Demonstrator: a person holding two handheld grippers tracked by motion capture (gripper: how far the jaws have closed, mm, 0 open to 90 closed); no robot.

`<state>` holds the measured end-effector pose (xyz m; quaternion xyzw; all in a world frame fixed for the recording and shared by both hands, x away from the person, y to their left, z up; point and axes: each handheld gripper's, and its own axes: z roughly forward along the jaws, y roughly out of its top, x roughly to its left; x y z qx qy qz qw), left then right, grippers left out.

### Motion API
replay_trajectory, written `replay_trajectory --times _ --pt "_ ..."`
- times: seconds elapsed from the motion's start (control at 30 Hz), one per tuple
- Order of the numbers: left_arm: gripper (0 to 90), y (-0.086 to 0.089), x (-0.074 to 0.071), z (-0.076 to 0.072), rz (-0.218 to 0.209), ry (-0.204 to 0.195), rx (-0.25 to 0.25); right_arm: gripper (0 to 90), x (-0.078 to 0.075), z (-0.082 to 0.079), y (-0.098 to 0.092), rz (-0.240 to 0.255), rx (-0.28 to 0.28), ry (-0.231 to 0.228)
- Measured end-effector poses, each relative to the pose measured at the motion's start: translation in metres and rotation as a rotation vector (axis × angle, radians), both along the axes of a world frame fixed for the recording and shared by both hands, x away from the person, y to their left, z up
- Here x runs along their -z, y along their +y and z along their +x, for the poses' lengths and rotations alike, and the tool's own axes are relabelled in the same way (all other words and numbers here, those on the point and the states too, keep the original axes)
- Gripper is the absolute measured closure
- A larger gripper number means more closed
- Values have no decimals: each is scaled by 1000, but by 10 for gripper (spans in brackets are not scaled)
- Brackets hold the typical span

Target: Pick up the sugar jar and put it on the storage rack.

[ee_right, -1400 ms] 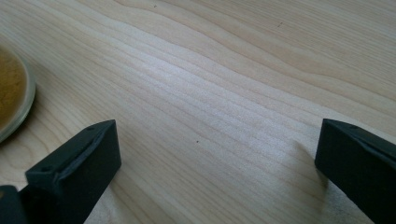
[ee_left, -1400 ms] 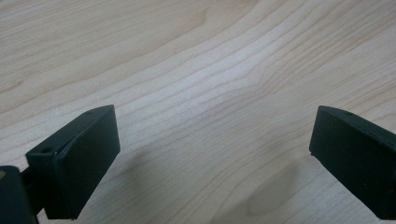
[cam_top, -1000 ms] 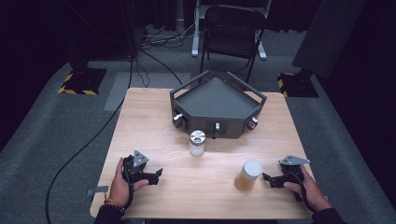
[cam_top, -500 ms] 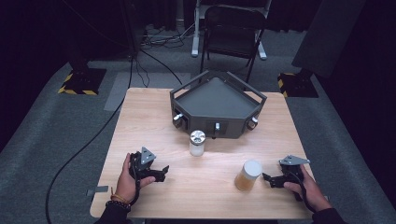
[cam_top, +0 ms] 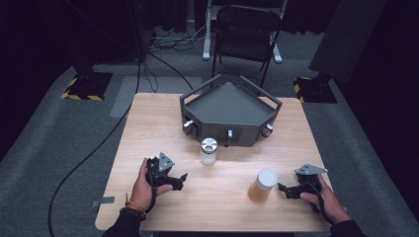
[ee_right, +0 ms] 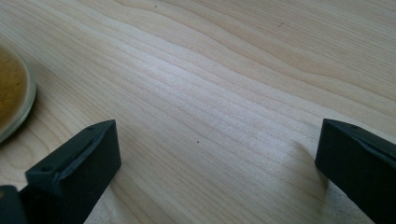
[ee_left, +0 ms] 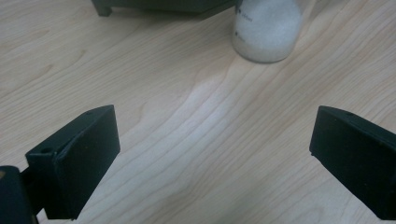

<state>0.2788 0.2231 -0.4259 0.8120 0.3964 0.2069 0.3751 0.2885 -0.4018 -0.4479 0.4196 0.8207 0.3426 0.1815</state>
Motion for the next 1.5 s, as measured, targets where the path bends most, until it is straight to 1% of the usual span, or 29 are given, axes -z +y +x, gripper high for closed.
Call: replay_trajectory --times 0.23,0.43,0.57,0.9,1.2,1.5 --pt "11 -18 -3 10 0 -9 38 0 0 0 0 0 0 0" --pt "11 -28 -6 17 -17 -22 52 0 0 0 0 0 -2 0" --pt "11 -32 -7 20 -28 -32 61 0 0 0 0 -1 -3 0" --pt "10 -38 -7 27 -41 -41 66 0 0 0 0 -1 -4 0" --pt "10 -45 -6 35 -43 -36 80 0 0 0 0 -1 -4 0" --pt "10 -50 -4 42 -47 -31 82 0 0 0 0 -1 -4 0"
